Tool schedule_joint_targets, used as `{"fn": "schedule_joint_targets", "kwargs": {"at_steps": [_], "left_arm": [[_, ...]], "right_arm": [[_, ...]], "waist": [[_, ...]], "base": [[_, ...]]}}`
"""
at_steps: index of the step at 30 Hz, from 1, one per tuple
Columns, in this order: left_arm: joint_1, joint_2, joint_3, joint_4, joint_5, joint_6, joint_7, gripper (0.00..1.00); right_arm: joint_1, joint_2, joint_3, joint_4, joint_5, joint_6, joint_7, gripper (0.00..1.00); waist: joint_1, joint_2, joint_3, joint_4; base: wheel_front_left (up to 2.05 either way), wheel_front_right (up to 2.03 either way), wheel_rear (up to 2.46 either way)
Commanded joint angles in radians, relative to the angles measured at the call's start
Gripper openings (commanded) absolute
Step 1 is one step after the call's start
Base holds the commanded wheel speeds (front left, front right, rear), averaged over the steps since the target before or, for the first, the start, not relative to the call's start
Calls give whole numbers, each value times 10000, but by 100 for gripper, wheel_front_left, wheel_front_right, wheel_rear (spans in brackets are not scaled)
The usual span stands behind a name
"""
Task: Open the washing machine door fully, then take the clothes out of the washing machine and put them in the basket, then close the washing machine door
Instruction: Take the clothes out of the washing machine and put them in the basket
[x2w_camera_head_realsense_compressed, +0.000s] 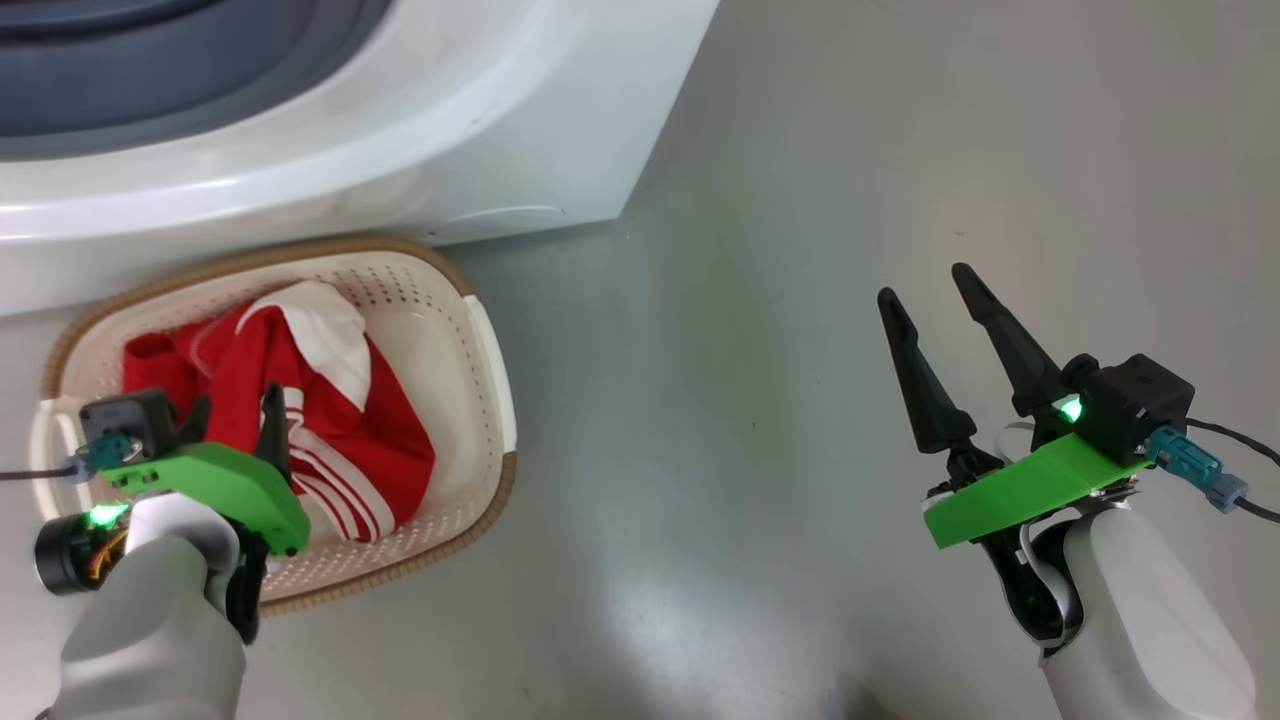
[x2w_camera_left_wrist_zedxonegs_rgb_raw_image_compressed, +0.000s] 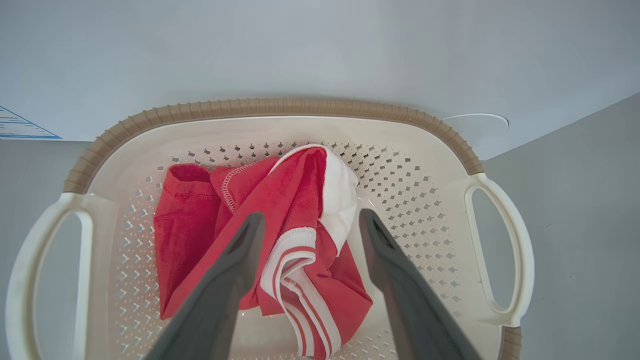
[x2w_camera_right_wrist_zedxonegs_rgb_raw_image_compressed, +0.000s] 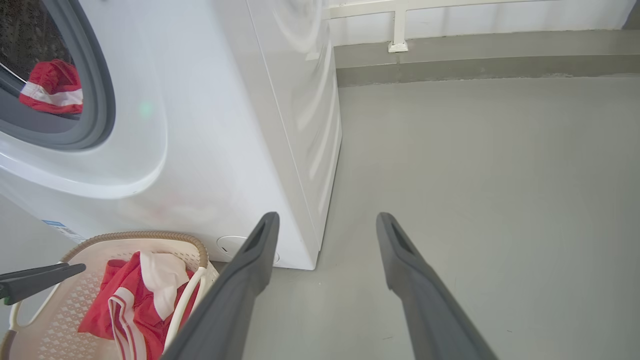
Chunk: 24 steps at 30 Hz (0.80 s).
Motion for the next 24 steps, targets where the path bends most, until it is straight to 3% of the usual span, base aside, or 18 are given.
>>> {"fn": "schedule_joint_targets", "kwargs": {"at_steps": [1,10,24], "left_arm": [[363,328,259,-167,-106,-30,-85,100],[1320,289,1113,-1654,-109,-30,-85,100],[2962,-47,2234,-4532,1230,-30,-86,100]], "right_arm": [[100,-7,130,-160,-146,16,-120,100],[446,-148,1,-22,-139,16,-120,100],[1065,-411,-13,131,-116,16,-120,100]], "waist": [[0,0,-164,113],[0,0,-992,471],[0,0,-2387,988]], "base": [[0,0,0],[0,0,0],[0,0,0]]}}
